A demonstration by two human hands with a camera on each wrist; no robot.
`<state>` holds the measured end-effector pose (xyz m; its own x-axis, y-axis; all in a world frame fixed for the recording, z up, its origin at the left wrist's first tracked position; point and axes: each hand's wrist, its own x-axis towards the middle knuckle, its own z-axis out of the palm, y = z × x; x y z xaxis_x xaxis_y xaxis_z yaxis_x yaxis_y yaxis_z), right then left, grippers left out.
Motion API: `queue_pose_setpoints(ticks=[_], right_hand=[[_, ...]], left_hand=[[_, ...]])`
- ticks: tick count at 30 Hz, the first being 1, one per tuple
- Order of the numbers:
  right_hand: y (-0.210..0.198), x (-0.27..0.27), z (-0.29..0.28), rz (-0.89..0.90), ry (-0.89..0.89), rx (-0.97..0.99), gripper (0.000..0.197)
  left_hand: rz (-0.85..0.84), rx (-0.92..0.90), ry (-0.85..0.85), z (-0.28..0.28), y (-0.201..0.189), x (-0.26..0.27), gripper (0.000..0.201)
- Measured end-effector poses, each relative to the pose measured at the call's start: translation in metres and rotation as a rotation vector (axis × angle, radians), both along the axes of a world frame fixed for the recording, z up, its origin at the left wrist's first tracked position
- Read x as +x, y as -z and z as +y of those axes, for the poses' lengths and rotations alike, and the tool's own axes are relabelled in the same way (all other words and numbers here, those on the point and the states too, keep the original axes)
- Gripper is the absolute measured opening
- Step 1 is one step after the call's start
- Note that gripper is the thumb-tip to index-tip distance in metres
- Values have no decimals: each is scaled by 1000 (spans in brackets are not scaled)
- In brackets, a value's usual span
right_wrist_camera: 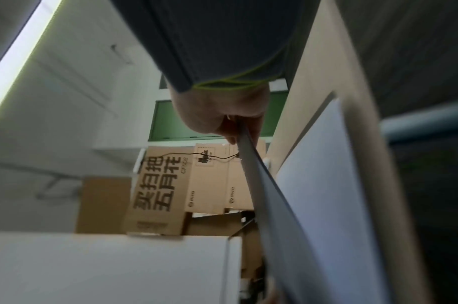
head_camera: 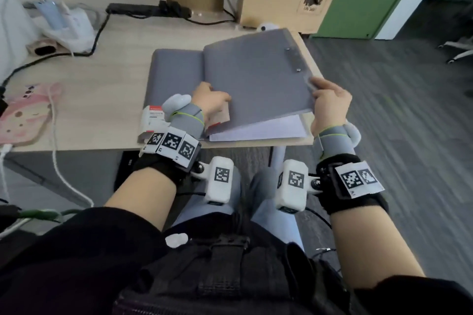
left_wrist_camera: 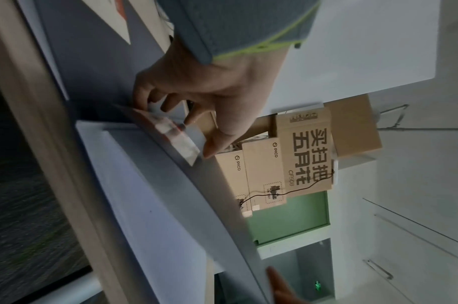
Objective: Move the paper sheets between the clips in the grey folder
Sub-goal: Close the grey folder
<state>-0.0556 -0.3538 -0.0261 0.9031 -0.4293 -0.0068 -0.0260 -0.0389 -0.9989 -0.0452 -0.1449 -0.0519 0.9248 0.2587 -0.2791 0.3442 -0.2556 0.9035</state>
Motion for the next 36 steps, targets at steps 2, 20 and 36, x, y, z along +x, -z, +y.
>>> queue_pose_setpoints(ticks=[2, 20, 36], right_hand=[[18, 1, -5, 147, -43, -151, 45], [57, 39, 56, 386, -361, -387, 30], [69, 51, 107, 335, -370, -528, 32]], left_hand=[[15, -8, -67, 3, 3, 1, 38], [-242, -183, -313, 80, 4, -18, 32], [24, -29, -272, 133, 23, -30, 15]])
